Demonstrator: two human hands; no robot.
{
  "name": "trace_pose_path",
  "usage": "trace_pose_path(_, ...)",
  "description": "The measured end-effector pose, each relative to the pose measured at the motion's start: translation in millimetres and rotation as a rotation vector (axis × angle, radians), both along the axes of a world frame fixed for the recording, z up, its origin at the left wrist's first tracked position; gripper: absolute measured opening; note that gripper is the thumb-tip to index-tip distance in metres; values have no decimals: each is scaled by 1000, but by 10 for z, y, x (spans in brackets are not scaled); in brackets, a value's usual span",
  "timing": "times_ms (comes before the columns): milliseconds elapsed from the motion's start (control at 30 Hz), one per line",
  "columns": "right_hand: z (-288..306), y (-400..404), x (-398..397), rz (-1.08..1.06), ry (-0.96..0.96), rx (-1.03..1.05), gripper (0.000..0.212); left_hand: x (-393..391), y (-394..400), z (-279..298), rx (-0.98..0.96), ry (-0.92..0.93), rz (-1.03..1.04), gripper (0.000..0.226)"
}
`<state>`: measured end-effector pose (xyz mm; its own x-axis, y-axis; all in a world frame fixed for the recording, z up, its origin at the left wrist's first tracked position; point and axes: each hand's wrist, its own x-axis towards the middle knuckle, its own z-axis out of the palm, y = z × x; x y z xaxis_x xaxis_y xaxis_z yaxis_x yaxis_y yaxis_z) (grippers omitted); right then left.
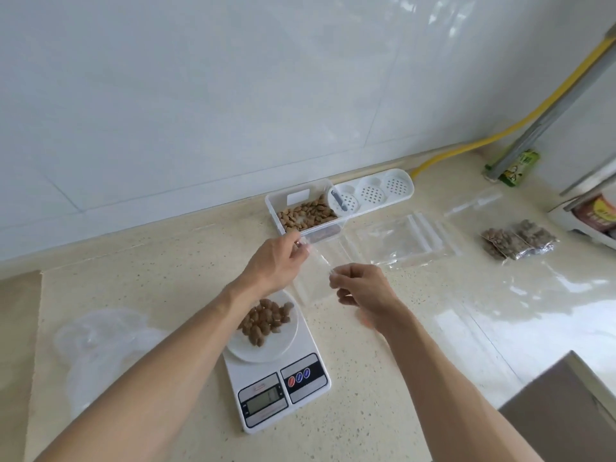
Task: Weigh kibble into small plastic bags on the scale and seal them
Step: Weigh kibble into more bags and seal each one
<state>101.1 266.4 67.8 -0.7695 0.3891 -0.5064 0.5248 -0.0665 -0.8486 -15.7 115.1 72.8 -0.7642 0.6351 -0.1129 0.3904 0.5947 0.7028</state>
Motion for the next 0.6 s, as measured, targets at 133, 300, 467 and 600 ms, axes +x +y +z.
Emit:
trace_pose_path(133,238,3,-39,-14,134,-137,7,44,-152,282,230,-118,78,28)
trace_pose_path(300,456,-31,48,23,202,-169,13,177,-260,513,441,-264,152,25)
trace_pose_path(467,646,-53,156,32,323,70,20,286,-276,703,535,-291,92,24)
trace_pose_path(600,780,-45,235,30,368,173,20,342,-242,803,549,-218,61,24)
